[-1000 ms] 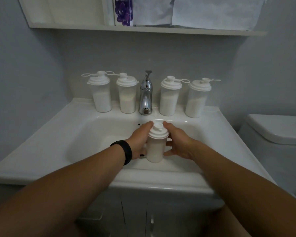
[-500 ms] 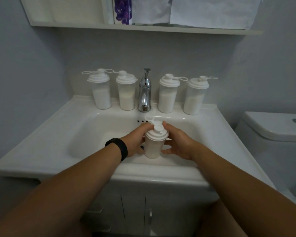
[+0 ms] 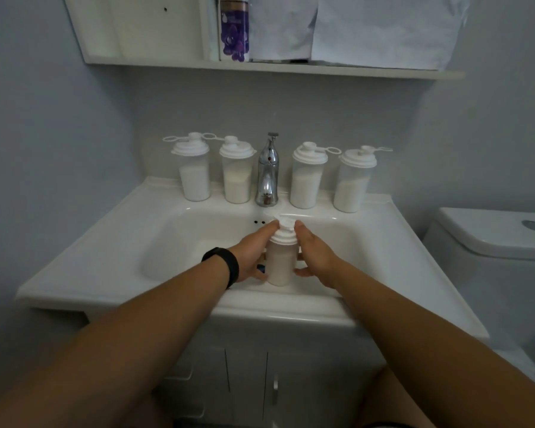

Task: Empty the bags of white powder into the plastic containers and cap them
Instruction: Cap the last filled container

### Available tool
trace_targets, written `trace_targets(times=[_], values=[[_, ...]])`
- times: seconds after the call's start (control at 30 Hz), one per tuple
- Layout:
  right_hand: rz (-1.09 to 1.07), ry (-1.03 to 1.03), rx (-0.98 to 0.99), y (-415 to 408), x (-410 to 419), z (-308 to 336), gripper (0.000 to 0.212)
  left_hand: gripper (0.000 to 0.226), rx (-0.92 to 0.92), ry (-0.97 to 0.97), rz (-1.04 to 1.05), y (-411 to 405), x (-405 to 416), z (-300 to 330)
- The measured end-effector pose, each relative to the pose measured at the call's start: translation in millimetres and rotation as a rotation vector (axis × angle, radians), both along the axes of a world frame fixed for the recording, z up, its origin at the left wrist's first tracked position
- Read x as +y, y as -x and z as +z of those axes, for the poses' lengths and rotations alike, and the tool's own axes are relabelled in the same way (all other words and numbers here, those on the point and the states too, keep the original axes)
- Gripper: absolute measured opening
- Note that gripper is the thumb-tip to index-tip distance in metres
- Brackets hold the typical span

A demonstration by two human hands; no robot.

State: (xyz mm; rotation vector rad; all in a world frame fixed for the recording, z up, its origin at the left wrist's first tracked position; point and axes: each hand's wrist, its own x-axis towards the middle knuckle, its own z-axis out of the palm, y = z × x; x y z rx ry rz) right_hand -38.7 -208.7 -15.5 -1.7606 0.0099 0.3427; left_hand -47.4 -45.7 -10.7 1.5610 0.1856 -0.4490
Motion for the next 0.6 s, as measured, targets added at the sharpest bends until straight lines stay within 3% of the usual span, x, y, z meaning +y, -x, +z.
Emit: trace_targets(times=[0.1, 0.2, 0.33, 0.5, 0.6], values=[[-0.026, -0.039, 0.020, 4, 2, 4, 0.062, 0.068, -0.019, 0.019, -0.075, 7, 2, 5], [-0.052, -0.059, 0.065, 9, 9, 8, 0.064, 0.075, -0.159, -0.213, -0.180, 18, 0, 11], [0.003, -0.069, 0.044, 21, 38, 22, 0.061, 0.033, -0.435, -0.370, -0.037, 33, 11, 29], [0.085, -0.084, -0.034, 35, 93, 59, 0.059, 0.034, -0.586, -0.315, 0.121, 47, 62, 48], [0.103, -0.127, -0.137, 44, 134, 80, 0.056, 0.034, -0.646, -0.295, 0.321, 57, 92, 60]])
